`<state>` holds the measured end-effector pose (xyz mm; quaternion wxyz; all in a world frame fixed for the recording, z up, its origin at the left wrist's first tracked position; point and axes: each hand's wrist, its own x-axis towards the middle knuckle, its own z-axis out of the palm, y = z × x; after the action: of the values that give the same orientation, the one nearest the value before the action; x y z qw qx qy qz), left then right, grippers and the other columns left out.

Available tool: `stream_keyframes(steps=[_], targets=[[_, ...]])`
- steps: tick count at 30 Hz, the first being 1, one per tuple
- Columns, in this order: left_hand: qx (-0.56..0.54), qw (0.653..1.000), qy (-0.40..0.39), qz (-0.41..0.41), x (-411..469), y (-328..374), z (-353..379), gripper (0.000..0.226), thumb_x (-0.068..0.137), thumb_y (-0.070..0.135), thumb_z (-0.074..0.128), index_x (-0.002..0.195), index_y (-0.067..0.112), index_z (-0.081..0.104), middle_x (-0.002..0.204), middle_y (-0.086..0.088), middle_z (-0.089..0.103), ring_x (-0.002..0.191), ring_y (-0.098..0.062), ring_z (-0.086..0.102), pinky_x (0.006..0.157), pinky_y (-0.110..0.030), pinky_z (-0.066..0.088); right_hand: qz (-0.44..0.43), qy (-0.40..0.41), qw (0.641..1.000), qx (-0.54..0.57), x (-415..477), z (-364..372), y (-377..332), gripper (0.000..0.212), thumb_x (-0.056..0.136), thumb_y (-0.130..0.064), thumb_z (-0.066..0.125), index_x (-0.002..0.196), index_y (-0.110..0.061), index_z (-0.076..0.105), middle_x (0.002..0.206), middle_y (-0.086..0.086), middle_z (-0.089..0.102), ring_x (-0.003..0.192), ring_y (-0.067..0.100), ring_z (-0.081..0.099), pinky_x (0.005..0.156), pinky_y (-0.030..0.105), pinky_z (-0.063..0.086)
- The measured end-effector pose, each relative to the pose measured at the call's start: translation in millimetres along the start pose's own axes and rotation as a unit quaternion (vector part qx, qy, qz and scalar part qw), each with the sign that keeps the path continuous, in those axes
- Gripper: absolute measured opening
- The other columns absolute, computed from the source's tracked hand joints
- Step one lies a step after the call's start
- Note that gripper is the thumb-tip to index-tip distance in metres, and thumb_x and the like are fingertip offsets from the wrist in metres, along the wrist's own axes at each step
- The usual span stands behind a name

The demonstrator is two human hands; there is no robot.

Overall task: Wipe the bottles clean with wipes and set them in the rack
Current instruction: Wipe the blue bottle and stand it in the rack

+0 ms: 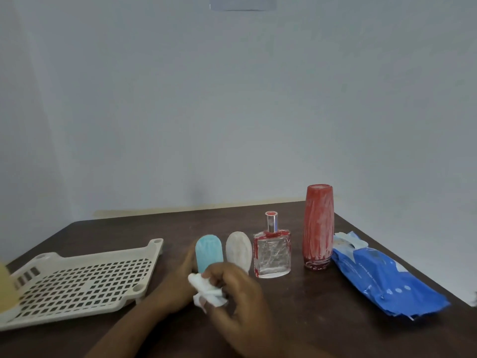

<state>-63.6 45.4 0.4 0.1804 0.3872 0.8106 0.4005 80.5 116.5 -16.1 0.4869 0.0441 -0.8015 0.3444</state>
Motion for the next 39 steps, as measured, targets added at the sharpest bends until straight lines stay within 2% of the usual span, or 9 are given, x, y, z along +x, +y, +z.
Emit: stream_keyframes(steps=[3, 6, 9, 13, 16, 22, 27, 31, 39], targets=[[-0.065, 0.993, -0.036, 0.088, 3.9, -8.5, -1.4, 0.098, 0.047, 0.046, 0.09, 0.13, 0.02, 0.046, 0.11, 0.009, 0.068, 0.095, -0.004, 0.065, 0.084, -0.015, 0.048, 0.041, 0.022, 0.999, -0.014, 3.3, -11.3, 10.7, 0.023, 0.079, -0.013, 0.066, 0.1, -0.021, 0.062, 0.087, -0.013, 0.058, 0.077, 0.007, 0.059, 0.062, 0.021, 0.047], [-0.102, 0.991, -0.035, 0.081, -3.4, -17.2, -6.4, 0.087, 0.059, 0.029, 0.091, 0.13, 0.035, 0.042, 0.114, 0.014, 0.068, 0.104, -0.004, 0.065, 0.087, -0.027, 0.054, 0.092, 0.021, 0.995, -0.019, 3.4, -17.8, 17.2, 0.025, 0.079, -0.01, 0.064, 0.099, -0.025, 0.064, 0.087, -0.013, 0.061, 0.082, 0.009, 0.06, 0.063, 0.026, 0.051], [-0.148, 0.985, -0.042, 0.085, -12.0, -17.7, -8.8, 0.074, 0.062, 0.015, 0.088, 0.123, 0.029, 0.048, 0.108, 0.016, 0.071, 0.101, -0.007, 0.067, 0.08, -0.024, 0.054, 0.121, 0.01, 0.99, -0.069, 5.0, -16.1, 23.4, 0.022, 0.08, -0.011, 0.064, 0.095, -0.026, 0.067, 0.088, -0.018, 0.063, 0.087, 0.005, 0.059, 0.067, 0.012, 0.045], [-0.207, 0.974, -0.044, 0.076, -13.0, -19.8, -12.2, 0.067, 0.061, 0.009, 0.087, 0.118, 0.017, 0.054, 0.105, 0.002, 0.073, 0.098, -0.017, 0.07, 0.077, -0.026, 0.056, 0.128, -0.009, 0.987, -0.096, 7.2, -13.6, 29.2, 0.021, 0.081, -0.007, 0.066, 0.096, -0.02, 0.072, 0.089, -0.02, 0.063, 0.093, -0.003, 0.056, 0.073, 0.006, 0.041], [-0.214, 0.973, -0.045, 0.078, -12.4, -18.9, -12.2, 0.065, 0.061, 0.017, 0.089, 0.117, 0.019, 0.056, 0.105, 0.006, 0.073, 0.098, -0.013, 0.069, 0.075, -0.023, 0.056, 0.15, -0.033, 0.987, -0.05, 11.0, -14.2, 28.8, 0.017, 0.086, -0.013, 0.065, 0.099, -0.019, 0.074, 0.09, -0.016, 0.069, 0.09, -0.003, 0.061, 0.07, 0.009, 0.046], [-0.243, 0.965, -0.028, 0.091, -11.0, -16.0, -7.4, 0.04, 0.071, 0.004, 0.074, 0.107, 0.015, 0.059, 0.094, 0.004, 0.075, 0.089, -0.013, 0.071, 0.067, -0.02, 0.055, 0.116, -0.028, 0.993, -0.025, 11.1, -10.4, 28.6, 0.012, 0.088, -0.02, 0.065, 0.094, -0.019, 0.075, 0.087, -0.009, 0.072, 0.082, 0.001, 0.065, 0.066, 0.016, 0.052], [-0.252, 0.962, -0.032, 0.101, -6.3, -21.7, -6.8, 0.059, 0.063, 0.019, 0.088, 0.113, 0.008, 0.06, 0.099, -0.004, 0.074, 0.094, -0.018, 0.071, 0.072, -0.023, 0.055, 0.04, -0.037, 0.997, -0.046, 10.0, -9.6, 28.6, 0.018, 0.085, -0.016, 0.064, 0.099, -0.019, 0.074, 0.095, -0.013, 0.07, 0.092, -0.002, 0.063, 0.074, 0.009, 0.047], [-0.253, 0.962, -0.027, 0.103, -5.1, -22.6, -5.8, 0.084, 0.041, 0.045, 0.09, 0.112, 0.014, 0.06, 0.102, 0.0, 0.074, 0.097, -0.016, 0.07, 0.073, -0.023, 0.055, 0.049, -0.025, 0.995, -0.078, 11.0, -9.8, 33.6, 0.023, 0.084, -0.016, 0.06, 0.102, -0.022, 0.074, 0.096, -0.014, 0.069, 0.092, -0.003, 0.061, 0.075, 0.006, 0.044], [-0.246, 0.964, -0.024, 0.1, -6.7, -22.8, -6.3, 0.084, 0.044, 0.044, 0.086, 0.116, 0.013, 0.058, 0.101, -0.001, 0.074, 0.096, -0.017, 0.07, 0.073, -0.024, 0.055, 0.011, -0.063, 0.994, -0.087, 8.2, -9.8, 22.6, 0.031, 0.084, -0.01, 0.059, 0.107, -0.027, 0.071, 0.101, -0.015, 0.065, 0.097, -0.002, 0.059, 0.077, 0.009, 0.046]])
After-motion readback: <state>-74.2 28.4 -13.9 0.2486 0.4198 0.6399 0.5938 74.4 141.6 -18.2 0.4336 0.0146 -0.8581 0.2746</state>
